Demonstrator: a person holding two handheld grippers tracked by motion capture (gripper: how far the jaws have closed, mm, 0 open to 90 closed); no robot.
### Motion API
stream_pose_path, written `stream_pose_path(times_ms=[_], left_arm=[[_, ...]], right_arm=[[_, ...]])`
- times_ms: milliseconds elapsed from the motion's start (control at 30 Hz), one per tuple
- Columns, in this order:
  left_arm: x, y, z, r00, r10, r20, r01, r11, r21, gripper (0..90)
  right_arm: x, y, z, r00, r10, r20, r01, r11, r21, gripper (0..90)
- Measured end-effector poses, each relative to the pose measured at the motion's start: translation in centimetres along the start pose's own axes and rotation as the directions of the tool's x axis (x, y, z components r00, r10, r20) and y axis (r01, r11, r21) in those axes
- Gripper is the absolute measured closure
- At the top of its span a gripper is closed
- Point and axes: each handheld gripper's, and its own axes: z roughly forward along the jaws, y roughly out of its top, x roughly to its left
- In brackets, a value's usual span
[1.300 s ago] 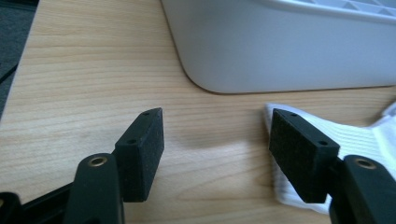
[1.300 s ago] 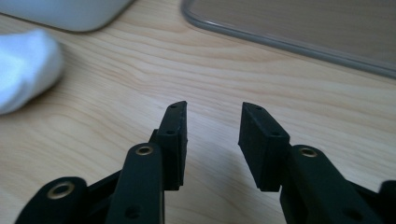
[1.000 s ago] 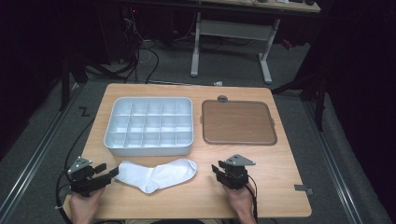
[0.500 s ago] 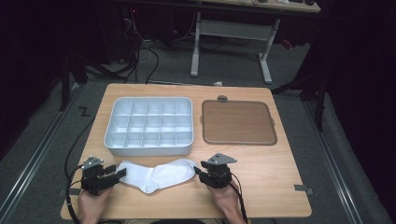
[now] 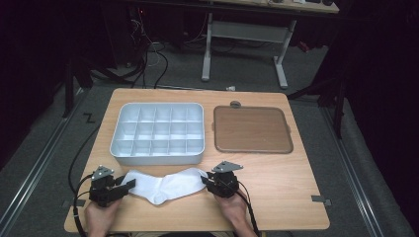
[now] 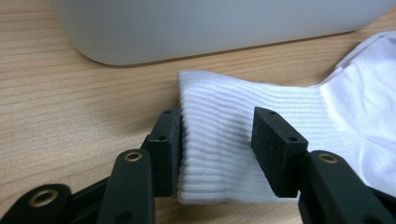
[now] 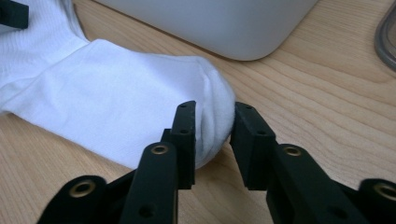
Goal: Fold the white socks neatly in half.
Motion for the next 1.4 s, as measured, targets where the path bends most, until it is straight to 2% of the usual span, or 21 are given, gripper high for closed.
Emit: stream_pose_path(times_ms=[300, 800, 967, 1067, 1300, 1400], left_arm=[[-0.6, -0.4, 0.1, 0.9997, 0.024, 0.006, -0.024, 0.9996, 0.013, 55.9], [-2.1, -1.4, 0.7, 0.9982, 0.039, 0.045, -0.04, 0.9986, 0.034, 62.5], [-2.9, -1.8, 1.1, 0.9978, 0.045, 0.049, -0.047, 0.998, 0.043, 63.0], [-3.4, -2.0, 1.5, 0.9973, 0.048, 0.055, -0.05, 0.9978, 0.044, 63.2], [-4.6, -2.4, 2.4, 0.995, 0.065, 0.075, -0.069, 0.996, 0.057, 64.3], [-4.9, -2.6, 2.7, 0.9945, 0.064, 0.083, -0.069, 0.9959, 0.058, 65.6]], right_arm=[[-0.2, -0.1, -0.2, 1.0, -0.006, 0.004, 0.006, 1.0, -0.006, 83.2], [-1.5, -1.3, -1.6, 0.9981, 0.026, 0.057, -0.025, 1.0, -0.02, 83.9], [-2.0, -1.7, -2.2, 0.9961, 0.05, 0.072, -0.05, 0.999, -0.011, 83.9], [-2.1, -1.8, -2.5, 0.9958, 0.038, 0.083, -0.038, 0.999, -0.004, 83.9], [-3.2, -2.5, -3.3, 0.9919, 0.068, 0.108, -0.067, 0.998, -0.01, 83.9], [-3.5, -2.7, -3.8, 0.9905, 0.067, 0.12, -0.066, 0.998, -0.014, 83.9]])
